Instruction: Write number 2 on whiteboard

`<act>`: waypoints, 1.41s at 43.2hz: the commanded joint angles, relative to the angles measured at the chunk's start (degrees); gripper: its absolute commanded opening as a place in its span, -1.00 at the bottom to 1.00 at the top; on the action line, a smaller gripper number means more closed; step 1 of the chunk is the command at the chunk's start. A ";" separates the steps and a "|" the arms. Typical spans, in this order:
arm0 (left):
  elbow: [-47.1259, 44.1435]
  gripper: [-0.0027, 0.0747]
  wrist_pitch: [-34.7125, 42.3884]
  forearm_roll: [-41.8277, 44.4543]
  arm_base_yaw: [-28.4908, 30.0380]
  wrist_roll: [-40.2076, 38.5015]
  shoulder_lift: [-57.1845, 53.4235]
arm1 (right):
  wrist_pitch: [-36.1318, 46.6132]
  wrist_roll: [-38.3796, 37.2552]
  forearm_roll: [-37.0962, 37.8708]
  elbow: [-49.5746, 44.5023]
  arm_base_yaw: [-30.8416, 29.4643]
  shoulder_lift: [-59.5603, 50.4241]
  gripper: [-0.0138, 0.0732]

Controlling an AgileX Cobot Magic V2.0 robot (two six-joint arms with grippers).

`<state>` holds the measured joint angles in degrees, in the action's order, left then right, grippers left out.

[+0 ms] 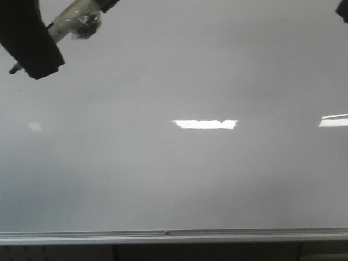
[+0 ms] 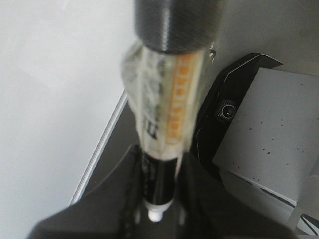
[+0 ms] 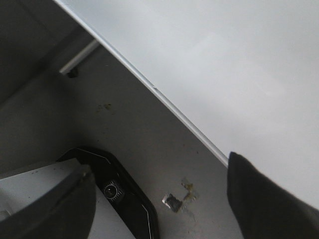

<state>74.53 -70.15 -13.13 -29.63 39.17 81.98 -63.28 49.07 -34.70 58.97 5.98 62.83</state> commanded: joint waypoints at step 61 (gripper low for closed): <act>3.63 -0.90 2.22 -0.94 -11.23 2.48 -1.22 | -2.53 15.24 -4.53 23.07 25.83 17.68 -0.52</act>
<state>76.25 -69.92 -12.95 -40.53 41.89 82.40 -66.33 63.91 -36.73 79.96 31.80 82.18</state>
